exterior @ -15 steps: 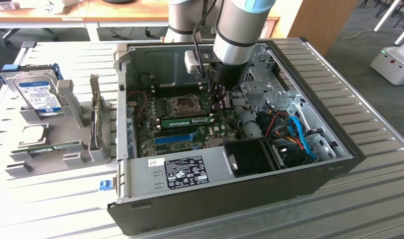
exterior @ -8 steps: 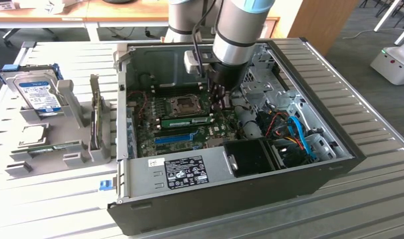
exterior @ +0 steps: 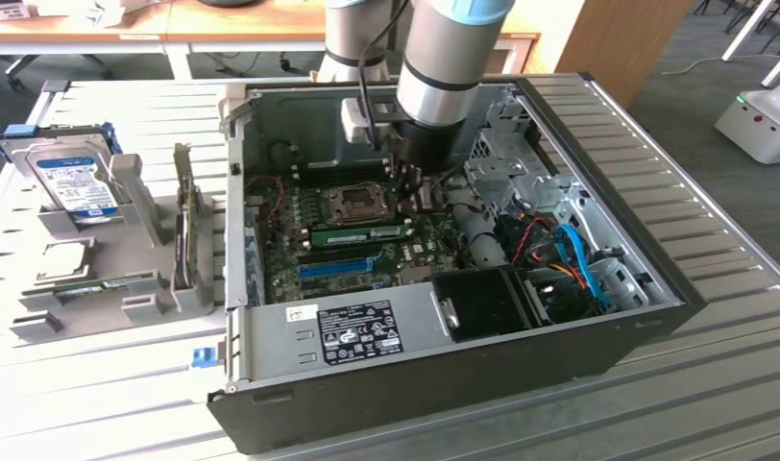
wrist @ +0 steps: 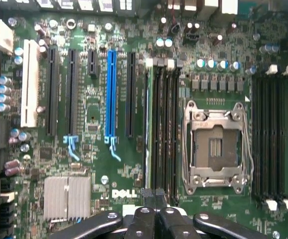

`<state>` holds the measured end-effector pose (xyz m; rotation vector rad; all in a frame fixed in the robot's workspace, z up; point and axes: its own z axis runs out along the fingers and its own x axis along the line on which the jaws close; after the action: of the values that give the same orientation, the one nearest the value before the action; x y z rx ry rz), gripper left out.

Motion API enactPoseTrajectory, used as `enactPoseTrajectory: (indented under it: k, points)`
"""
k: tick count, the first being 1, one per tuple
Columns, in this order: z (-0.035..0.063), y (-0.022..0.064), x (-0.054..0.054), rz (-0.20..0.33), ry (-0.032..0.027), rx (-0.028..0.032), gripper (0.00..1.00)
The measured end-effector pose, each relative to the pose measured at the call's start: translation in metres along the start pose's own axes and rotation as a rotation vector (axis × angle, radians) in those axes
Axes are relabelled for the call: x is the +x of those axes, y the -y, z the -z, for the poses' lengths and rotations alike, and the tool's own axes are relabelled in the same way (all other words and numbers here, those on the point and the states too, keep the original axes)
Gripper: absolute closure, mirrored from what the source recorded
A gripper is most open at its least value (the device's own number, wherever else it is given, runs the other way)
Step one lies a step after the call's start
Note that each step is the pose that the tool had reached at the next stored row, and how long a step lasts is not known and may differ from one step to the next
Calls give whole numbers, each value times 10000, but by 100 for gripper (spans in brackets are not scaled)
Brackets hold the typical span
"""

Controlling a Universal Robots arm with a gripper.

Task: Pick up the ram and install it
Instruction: 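Press down the ram until it locks into place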

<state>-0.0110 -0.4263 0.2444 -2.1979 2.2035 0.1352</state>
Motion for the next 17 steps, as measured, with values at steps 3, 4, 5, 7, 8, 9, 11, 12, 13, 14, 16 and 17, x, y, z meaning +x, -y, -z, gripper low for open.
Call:
enactPoseTrajectory:
  k: [3, 4, 5, 7, 8, 9, 11, 12, 13, 14, 16, 17]
  points:
    - [-4, -63, 0, 1, 1, 1, 89]
    - [-6, -87, 0, 0, 2, 1, 89]
    - [-8, -113, 0, 1, 4, 1, 89]
    - [-11, -164, 1, 1, 3, 1, 89]
    - [-12, -190, 1, 2, 2, 1, 89]
    - [-13, -219, 1, 2, 2, 1, 89]
    - [-17, -277, 2, 0, 2, 1, 89]
    - [-18, -307, 2, 1, 1, 0, 89]
    - [-20, -335, 2, 1, 1, 0, 89]
    - [-21, -362, 2, 1, 1, 1, 89]
    - [-24, -415, 2, -1, 1, 1, 89]
    - [-26, -442, 2, 0, 1, 1, 89]
